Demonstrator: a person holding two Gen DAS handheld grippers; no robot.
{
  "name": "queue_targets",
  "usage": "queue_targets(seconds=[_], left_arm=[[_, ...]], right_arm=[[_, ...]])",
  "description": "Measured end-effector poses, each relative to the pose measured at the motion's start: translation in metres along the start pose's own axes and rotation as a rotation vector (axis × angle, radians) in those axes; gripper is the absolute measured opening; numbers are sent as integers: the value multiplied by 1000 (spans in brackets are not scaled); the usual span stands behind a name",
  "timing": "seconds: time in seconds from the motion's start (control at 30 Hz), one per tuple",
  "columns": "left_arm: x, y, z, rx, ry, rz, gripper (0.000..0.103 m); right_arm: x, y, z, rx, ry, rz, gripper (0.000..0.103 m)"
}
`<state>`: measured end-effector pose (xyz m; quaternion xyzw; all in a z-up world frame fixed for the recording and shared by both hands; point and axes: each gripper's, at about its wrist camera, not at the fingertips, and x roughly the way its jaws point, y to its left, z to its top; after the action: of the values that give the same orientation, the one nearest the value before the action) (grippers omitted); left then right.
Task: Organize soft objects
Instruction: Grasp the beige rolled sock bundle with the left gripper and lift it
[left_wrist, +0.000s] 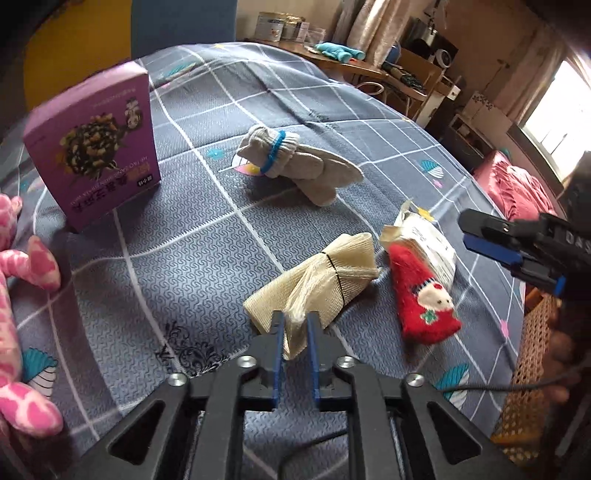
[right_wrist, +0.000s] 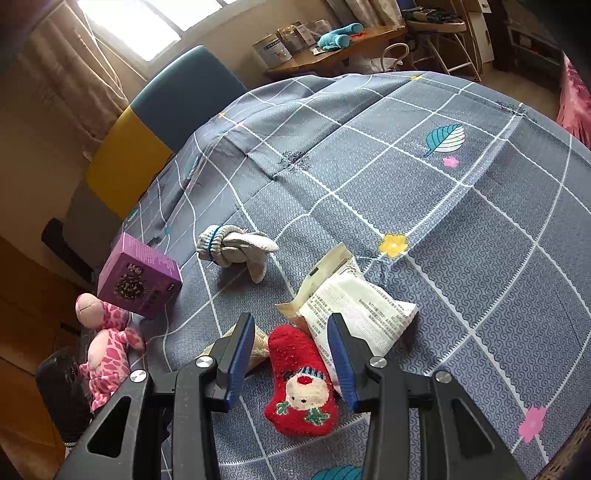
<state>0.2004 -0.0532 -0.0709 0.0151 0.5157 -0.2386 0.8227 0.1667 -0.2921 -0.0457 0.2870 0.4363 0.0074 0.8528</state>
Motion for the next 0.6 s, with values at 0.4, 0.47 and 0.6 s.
queue_targets(seconds=[0.4, 0.47, 0.6], left_arm=[[8, -36, 21, 327, -6, 117, 63], [23, -46, 23, 391, 20, 136, 63], [49, -57, 23, 460, 70, 148, 48]], right_arm=[[3, -3, 0, 15, 14, -12, 41], [4, -5, 0, 22, 21, -13, 41], [6, -3, 0, 11, 26, -11, 41]])
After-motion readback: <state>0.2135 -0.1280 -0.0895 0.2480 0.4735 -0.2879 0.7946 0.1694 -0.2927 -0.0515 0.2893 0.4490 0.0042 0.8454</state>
